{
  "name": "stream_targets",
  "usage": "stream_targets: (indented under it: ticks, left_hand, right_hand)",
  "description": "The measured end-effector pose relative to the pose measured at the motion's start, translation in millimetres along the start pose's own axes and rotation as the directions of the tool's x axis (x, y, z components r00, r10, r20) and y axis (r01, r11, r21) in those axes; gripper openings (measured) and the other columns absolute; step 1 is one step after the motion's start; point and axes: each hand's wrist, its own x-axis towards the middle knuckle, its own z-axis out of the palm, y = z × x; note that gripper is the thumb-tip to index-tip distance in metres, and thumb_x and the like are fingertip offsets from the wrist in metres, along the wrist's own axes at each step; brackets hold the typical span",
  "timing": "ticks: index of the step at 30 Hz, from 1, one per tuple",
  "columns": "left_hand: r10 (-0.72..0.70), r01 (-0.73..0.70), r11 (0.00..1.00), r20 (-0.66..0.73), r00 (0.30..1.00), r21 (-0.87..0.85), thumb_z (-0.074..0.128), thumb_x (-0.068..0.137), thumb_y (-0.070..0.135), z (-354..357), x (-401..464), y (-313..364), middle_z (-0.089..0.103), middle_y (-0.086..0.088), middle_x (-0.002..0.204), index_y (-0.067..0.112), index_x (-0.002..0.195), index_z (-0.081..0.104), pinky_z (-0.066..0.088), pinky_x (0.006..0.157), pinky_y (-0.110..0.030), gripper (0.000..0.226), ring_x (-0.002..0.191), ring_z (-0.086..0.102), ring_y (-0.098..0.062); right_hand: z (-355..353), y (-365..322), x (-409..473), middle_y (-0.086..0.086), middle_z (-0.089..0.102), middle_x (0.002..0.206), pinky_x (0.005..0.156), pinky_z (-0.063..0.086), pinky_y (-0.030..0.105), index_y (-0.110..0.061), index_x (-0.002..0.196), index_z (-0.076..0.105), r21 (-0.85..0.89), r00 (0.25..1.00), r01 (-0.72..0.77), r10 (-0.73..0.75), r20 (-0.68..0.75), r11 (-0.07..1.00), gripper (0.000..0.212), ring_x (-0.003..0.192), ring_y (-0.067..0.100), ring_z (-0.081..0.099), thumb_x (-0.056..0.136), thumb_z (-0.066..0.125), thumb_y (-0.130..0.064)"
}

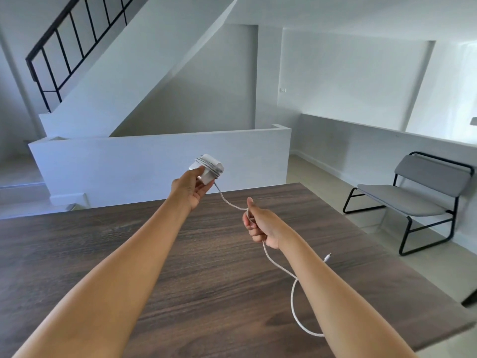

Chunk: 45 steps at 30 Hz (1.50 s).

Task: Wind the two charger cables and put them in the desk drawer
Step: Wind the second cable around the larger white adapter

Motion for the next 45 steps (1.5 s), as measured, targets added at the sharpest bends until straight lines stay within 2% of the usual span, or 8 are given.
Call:
stream_targets:
  ticks: [8, 14, 18, 22, 28, 34, 41, 45]
  left_hand:
    - [0.245, -0.095, 0.892, -0.295, 0.924, 0.442, 0.075, 0.076, 0.024, -11, 16, -12, 0.065, -0.007, 0.079, 0.009, 0.078, 0.056, 0.057, 0.074, -0.03, 0.024, 0.064, 0.07, -0.021]
    - [0.487, -0.254, 0.336, 0.064, 0.871, 0.907, 0.066, 0.08, 0.028, -27, 19, -23, 0.047, -0.001, 0.06, 0.01, 0.07, 0.052, 0.031, 0.047, -0.025, 0.026, 0.057, 0.044, -0.018]
    - [0.42, -0.339, 0.071, 0.28, 0.863, 0.938, 0.066, 0.08, 0.028, -39, 19, -22, 0.06, -0.005, 0.079, 0.006, 0.087, 0.058, 0.041, 0.058, -0.03, 0.024, 0.071, 0.054, -0.022]
    - [0.251, -0.482, -0.104, 0.492, 0.834, 0.87, 0.067, 0.082, 0.03, -40, 15, -24, 0.064, -0.004, 0.093, 0.007, 0.1, 0.061, 0.046, 0.067, -0.031, 0.03, 0.085, 0.059, -0.023]
    - [-0.113, -0.566, 0.101, 0.575, 0.81, 0.818, 0.069, 0.084, 0.026, -44, 5, -6, 0.071, -0.006, 0.093, 0.008, 0.108, 0.069, 0.05, 0.074, -0.029, 0.03, 0.087, 0.065, -0.023]
    - [-0.559, -0.205, 0.504, 0.498, 0.663, 0.839, 0.089, 0.052, 0.041, -44, -13, 9, 0.071, -0.007, 0.107, 0.008, 0.119, 0.064, 0.056, 0.079, -0.022, 0.079, 0.094, 0.068, -0.014]
    - [-0.38, -0.084, 0.782, 0.58, 0.721, 0.617, 0.094, 0.04, 0.035, -44, -21, 9, 0.073, -0.01, 0.089, -0.001, 0.101, 0.067, 0.057, 0.065, -0.024, 0.077, 0.079, 0.071, -0.016]
    - [-0.261, 0.018, 0.911, 0.543, 0.798, 0.411, 0.071, 0.074, 0.014, -26, -31, 7, 0.074, -0.012, 0.084, -0.005, 0.101, 0.061, 0.059, 0.064, -0.026, 0.034, 0.074, 0.072, -0.018]
  right_hand:
    - [6, -19, -22, -0.012, 0.033, 0.036, 0.05, 0.032, 0.023, -0.018, 0.053, 0.041, -0.608, 0.962, 0.223, -0.273, 0.01, 0.762, 0.05, 0.034, 0.006, 0.026, 0.096, 0.05, -0.042]
    - [-8, -54, -39, -0.009, 0.043, 0.042, 0.055, 0.038, 0.024, -0.016, 0.056, 0.052, -0.728, 0.94, 0.242, -0.341, 0.011, 0.642, 0.043, 0.036, 0.007, 0.031, 0.094, 0.057, -0.036]
    - [-18, -76, -43, 0.006, 0.041, 0.052, 0.057, 0.035, 0.025, -0.011, 0.059, 0.053, -0.746, 0.886, 0.291, -0.462, -0.026, 0.599, 0.039, 0.044, 0.013, 0.033, 0.088, 0.064, -0.034]
    - [-26, -89, -34, -0.004, 0.024, 0.045, 0.05, 0.024, 0.025, -0.018, 0.047, 0.03, -0.764, 0.797, 0.33, -0.598, -0.09, 0.555, 0.055, 0.044, 0.012, 0.024, 0.083, 0.07, -0.03]
    - [-46, -89, -13, -0.001, 0.025, 0.047, 0.051, 0.024, 0.027, -0.016, 0.05, 0.028, -0.767, 0.727, 0.343, -0.671, -0.149, 0.542, 0.058, 0.045, 0.014, 0.025, 0.08, 0.073, -0.037]
    - [-53, -72, 6, 0.0, 0.024, 0.052, 0.05, 0.022, 0.027, -0.019, 0.05, 0.028, -0.664, 0.807, 0.304, -0.555, -0.201, 0.683, 0.06, 0.048, 0.014, 0.023, 0.076, 0.078, -0.04]
    - [-46, -45, 10, -0.013, 0.043, 0.036, 0.057, 0.035, 0.02, -0.006, 0.063, 0.059, -0.487, 0.872, 0.235, -0.404, -0.277, 0.841, 0.044, 0.044, 0.005, 0.038, 0.079, 0.072, -0.045]
    - [-35, -31, 8, -0.005, 0.029, 0.044, 0.042, 0.029, 0.014, -0.012, 0.062, 0.058, -0.446, 0.918, 0.184, -0.315, -0.241, 0.876, 0.045, 0.036, 0.007, 0.022, 0.081, 0.065, -0.053]
